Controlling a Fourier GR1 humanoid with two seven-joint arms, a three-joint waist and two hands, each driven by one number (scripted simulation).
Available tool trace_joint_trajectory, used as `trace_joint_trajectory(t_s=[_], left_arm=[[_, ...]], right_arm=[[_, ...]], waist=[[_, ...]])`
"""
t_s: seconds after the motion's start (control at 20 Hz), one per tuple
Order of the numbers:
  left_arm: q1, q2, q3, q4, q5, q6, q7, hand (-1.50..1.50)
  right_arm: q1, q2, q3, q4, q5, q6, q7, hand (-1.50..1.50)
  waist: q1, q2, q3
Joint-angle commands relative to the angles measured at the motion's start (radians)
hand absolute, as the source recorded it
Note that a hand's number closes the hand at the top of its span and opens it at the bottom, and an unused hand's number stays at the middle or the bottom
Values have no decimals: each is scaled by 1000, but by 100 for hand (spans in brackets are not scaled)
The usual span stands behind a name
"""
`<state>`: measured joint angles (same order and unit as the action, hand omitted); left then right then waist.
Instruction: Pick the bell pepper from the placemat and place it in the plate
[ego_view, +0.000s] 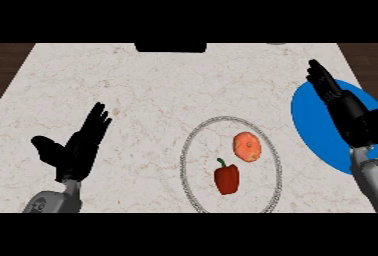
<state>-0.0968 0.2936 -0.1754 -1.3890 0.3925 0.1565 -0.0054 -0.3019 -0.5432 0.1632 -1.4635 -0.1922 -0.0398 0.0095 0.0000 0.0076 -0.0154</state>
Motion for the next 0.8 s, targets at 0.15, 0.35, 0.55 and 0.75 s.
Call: trace_joint_trajectory(t_s=[0.15,0.35,0.55,0.75], left_arm=[[21,18,-19,41,-60,40,110,0],[69,-16,-64,38,-58,42,130,0],[103,-9,-63,4,-58,30,123,0],[54,-8,-54,-49,-70,25,229,0]], right_arm=[[-84,35,-69,-118,-30,-17,37,150],[-14,-86,-55,-32,307,-239,22,150],[154,174,-71,-96,261,-437,-165,-150],[306,164,-67,-261,228,-340,-241,-150]], waist=[[-3,-9,15],[-23,-10,13],[-12,-10,17],[-8,-10,16]])
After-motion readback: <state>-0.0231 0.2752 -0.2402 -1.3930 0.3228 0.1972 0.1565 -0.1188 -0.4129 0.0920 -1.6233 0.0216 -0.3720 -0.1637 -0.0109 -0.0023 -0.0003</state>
